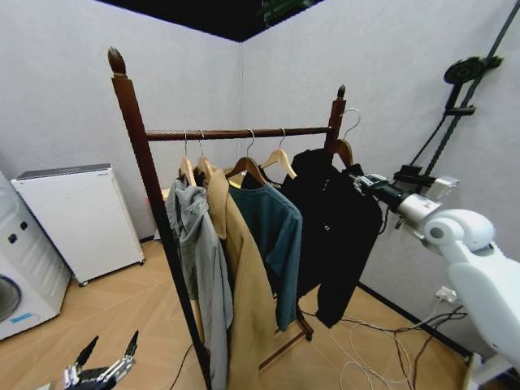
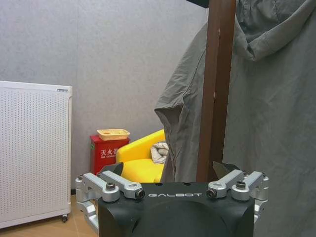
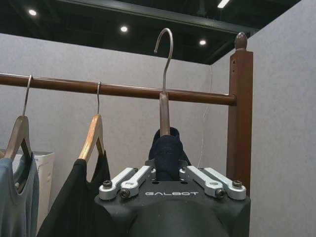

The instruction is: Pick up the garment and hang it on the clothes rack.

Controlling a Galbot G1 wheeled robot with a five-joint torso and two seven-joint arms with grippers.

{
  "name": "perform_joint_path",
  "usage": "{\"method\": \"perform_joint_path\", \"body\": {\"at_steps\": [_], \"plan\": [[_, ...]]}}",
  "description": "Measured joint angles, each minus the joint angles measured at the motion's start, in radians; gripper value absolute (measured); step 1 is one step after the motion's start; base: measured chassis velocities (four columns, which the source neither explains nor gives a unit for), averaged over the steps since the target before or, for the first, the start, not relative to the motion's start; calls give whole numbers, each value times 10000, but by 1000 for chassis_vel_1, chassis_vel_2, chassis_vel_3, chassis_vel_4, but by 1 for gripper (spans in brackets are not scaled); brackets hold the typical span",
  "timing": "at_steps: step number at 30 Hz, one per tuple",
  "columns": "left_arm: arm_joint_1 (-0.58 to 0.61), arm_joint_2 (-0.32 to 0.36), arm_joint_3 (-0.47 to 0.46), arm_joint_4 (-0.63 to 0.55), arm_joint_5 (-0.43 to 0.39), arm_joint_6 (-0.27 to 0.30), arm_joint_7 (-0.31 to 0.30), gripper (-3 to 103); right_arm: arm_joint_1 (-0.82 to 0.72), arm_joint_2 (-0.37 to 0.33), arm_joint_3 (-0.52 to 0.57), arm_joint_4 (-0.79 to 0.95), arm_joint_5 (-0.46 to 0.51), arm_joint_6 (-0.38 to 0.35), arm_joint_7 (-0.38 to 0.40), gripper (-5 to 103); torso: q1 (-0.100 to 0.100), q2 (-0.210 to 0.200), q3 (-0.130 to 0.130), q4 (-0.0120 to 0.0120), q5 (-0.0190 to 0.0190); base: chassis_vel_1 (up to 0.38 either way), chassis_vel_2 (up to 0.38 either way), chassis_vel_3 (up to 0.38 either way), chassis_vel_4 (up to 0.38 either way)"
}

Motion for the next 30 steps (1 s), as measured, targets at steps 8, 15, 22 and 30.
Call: {"method": "perform_joint_path", "body": {"at_steps": [8,15,22,30], "plan": [[0,0,0,0,0,0,0,100,2358,359,-2143,-880,352,-330,800,15,-1,0,-1,2,-6,0,0,0,0],[0,0,0,0,0,0,0,100,4061,936,-4076,-2142,242,-468,826,14,1,0,0,3,-4,0,0,0,0],[0,0,0,0,0,0,0,100,4965,1663,-5073,-3063,-75,-382,810,14,1,-1,1,2,-2,0,0,0,0],[0,0,0,-1,-1,0,0,100,5256,1970,-5280,-3247,-195,-459,926,14,1,-1,0,1,-2,0,0,0,0]]}}
